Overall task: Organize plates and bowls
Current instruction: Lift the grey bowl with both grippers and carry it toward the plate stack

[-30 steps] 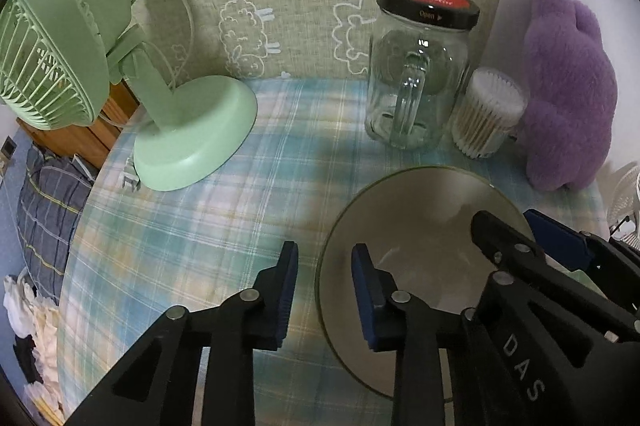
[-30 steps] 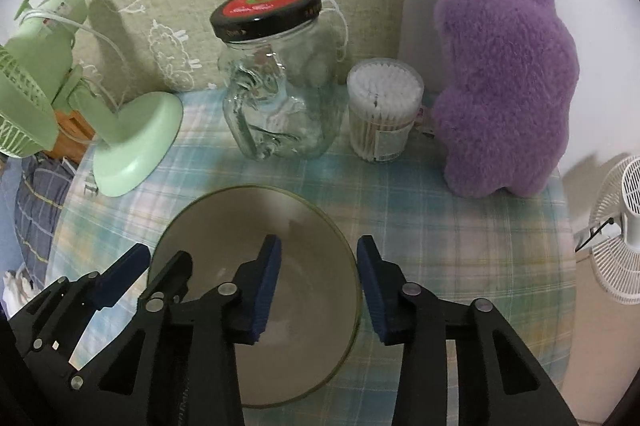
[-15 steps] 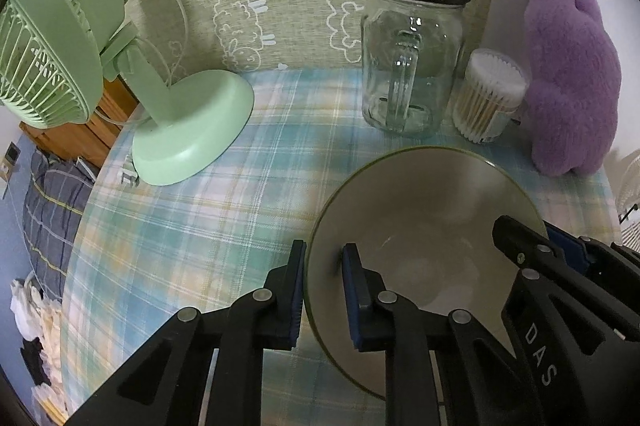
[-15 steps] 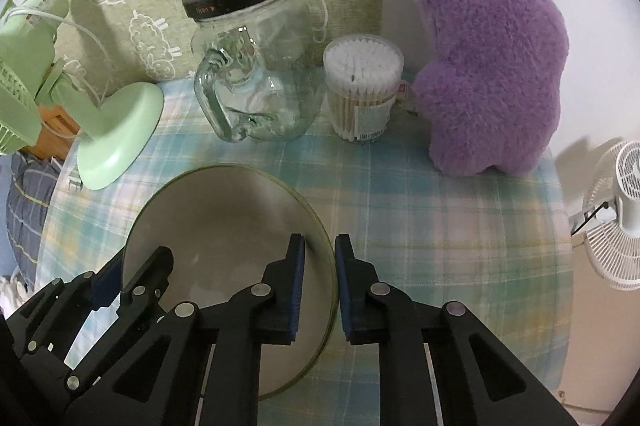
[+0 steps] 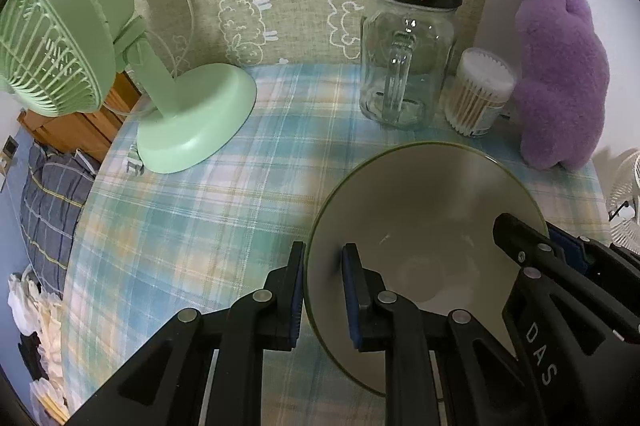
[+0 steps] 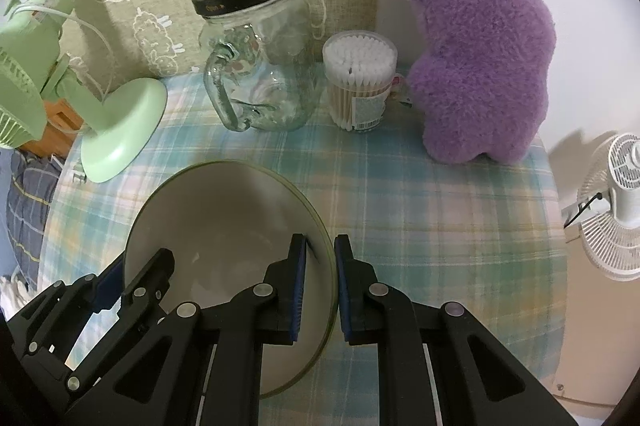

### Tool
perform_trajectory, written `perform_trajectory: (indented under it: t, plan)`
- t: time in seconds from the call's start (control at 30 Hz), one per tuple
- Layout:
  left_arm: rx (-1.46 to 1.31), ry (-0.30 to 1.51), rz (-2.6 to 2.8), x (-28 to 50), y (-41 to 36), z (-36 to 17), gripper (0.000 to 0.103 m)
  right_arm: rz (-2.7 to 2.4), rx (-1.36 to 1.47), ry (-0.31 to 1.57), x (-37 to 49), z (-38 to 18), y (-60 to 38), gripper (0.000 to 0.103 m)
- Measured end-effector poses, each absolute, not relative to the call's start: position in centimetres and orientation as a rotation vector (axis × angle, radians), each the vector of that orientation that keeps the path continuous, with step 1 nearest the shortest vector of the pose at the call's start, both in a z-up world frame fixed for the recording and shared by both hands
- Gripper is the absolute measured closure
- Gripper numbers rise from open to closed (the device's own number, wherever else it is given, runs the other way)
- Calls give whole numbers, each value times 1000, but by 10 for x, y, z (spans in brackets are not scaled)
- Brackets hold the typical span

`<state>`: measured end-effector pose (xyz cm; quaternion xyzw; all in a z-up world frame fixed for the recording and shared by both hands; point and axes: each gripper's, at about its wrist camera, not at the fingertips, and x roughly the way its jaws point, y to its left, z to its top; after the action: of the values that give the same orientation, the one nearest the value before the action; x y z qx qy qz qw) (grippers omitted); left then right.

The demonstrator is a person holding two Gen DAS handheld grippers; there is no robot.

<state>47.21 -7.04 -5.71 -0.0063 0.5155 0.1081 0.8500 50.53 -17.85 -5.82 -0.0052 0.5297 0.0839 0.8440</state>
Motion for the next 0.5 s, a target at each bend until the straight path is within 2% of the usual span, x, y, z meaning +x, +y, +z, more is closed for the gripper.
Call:
perform_trajectory:
  t: [0.5]
  plan:
    - [-27,1004,206,433,-66,2,88,172,-3,1048,468,0,-178,85]
